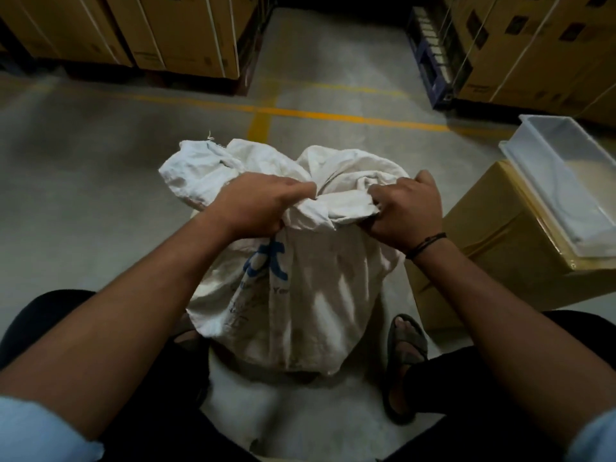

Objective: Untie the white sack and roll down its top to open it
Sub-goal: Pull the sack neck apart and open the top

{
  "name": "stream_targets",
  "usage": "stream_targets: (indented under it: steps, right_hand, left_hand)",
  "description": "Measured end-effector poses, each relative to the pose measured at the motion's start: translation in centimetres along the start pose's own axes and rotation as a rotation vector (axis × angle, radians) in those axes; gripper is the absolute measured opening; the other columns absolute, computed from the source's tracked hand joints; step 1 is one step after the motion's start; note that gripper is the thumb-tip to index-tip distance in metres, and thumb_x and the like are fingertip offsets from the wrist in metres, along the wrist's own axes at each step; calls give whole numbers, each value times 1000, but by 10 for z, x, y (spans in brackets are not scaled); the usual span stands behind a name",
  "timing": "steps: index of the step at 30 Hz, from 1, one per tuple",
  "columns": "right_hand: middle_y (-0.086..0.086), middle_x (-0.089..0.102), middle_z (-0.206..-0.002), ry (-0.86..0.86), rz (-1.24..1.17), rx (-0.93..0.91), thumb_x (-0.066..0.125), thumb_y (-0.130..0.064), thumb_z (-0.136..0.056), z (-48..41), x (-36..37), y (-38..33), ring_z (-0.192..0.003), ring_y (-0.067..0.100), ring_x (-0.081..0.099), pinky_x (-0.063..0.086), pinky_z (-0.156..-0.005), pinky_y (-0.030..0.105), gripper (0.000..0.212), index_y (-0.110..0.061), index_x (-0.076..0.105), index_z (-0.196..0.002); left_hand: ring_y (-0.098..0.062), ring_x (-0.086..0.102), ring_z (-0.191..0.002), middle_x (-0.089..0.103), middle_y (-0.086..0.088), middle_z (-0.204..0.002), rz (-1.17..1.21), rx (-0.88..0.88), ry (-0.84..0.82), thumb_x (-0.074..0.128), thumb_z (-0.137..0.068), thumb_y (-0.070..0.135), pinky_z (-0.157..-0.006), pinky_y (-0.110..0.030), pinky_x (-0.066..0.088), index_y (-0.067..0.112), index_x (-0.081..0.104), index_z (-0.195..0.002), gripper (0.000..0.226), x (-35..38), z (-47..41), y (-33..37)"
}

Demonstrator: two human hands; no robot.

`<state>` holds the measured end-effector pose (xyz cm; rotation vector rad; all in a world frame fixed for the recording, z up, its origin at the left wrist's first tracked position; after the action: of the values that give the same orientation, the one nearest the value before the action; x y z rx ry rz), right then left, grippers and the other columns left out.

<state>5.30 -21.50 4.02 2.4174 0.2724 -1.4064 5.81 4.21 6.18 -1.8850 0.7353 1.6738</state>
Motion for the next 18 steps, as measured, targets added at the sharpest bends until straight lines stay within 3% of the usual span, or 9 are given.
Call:
stream_targets:
  steps: [3,6,8,11,14,16,18]
  right_hand:
    - [7,63,-55,54,38,125,60,-47,-78,-1,-21,4,-55,32,61,33,-68,36,33,-19,60,-62]
    - [8,65,-57,135,30,225,67,-43,-75,2,-53,8,-55,34,59,34,-70,36,28,-17,62,-66]
    - [7,65,-60,136,23,246,67,-40,-71,3,-69,-1,-57,33,60,35,-73,37,23,-18,63,-78]
    - [4,68,-70,-30,2,197,61,-44,-68,1,-64,-25,-68,29,64,33,-81,39,36,-22,59,-97]
    - [4,66,-106,-345,30,-133,57,-52,-72,17,-36,-29,-100,30,58,31,-93,45,46,-24,54,-108]
    - [6,49,-138,-527,75,-300,65,-49,-69,30,-21,-9,-126,36,41,26,-104,54,61,-29,50,-125]
    - [5,36,-154,-562,109,-340,72,-36,-67,34,-12,9,-141,40,26,19,-114,59,67,-34,50,-131]
  left_hand:
    - [-34,66,-77,69,-5,-101,-93,102,182,68,-64,1,-45,-33,44,28,44,-114,61,-12,-10,-3]
    - [-33,58,-70,61,-9,-92,-221,237,373,61,-81,2,-46,-32,33,22,49,-114,40,-34,-14,-9]
    - [-31,53,-71,58,-10,-91,-281,280,412,57,-89,4,-47,-34,36,18,53,-113,28,-43,-9,-21]
    - [-33,55,-73,59,-13,-93,-267,233,377,53,-87,4,-51,-37,38,13,54,-111,25,-32,-5,-36]
    - [-35,60,-82,59,-13,-103,-140,118,229,42,-79,12,-56,-38,43,18,48,-122,44,1,-5,-32]
    - [-33,60,-90,56,-11,-117,-109,50,77,56,-77,11,-61,-40,50,24,41,-143,69,21,-2,-19]
    - [-28,57,-95,50,-8,-126,-127,33,-8,71,-70,3,-65,-39,50,27,31,-156,98,31,3,-8]
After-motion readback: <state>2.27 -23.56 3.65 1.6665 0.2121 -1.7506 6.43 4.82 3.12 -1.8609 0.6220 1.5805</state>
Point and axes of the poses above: each hand's wrist, its own z-axis away from the middle knuckle, its own x-axis out of the palm, y = z × x, the point moved 1 cm from there along -z, towards the middle knuckle
